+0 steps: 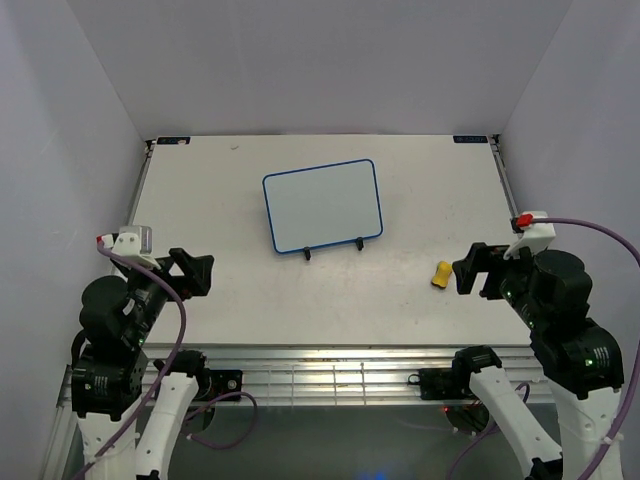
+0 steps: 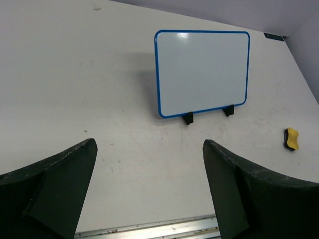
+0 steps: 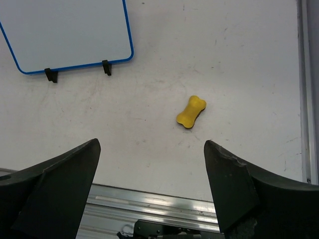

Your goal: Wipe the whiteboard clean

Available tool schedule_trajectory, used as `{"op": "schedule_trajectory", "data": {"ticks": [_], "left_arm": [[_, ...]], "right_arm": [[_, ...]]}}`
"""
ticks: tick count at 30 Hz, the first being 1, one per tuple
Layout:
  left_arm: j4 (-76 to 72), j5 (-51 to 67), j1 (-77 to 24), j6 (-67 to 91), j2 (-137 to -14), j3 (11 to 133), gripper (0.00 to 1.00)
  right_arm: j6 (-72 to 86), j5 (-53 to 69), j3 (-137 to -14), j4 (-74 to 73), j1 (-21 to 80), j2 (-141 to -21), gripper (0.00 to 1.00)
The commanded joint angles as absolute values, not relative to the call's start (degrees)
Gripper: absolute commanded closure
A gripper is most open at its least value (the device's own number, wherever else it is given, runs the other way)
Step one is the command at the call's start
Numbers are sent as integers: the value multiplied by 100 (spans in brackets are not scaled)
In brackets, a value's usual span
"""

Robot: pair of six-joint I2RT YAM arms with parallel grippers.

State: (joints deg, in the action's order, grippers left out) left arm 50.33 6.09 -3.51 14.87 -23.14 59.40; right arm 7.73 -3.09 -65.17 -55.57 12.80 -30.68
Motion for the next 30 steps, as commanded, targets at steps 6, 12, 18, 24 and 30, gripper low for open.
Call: {"op": "schedule_trajectory", "data": {"ticks": [6,12,18,24,30], "left_arm": [[5897,-164,-685,1038,-2347,6801,2],[5871,-255,-826,984,-2215,6733,2],[5757,-237,-826,1142,-2197,6636,2],[5713,-308,-826,1222,-2197,6706,2],[5625,-351,-826,1230,-2145,6548,2]], "right_arm": [[791,-1002,-7355,-6512,1573,-2769,10],[852,-1256,-7550,-6653,1608,-2707,10],[879,-1468,-7523,-6618,1617,-2549,10],[888,-1494,-7480,-6592,1626,-2487,10],[914,-1468,-7374,-6539,1626,-2452,10]]}}
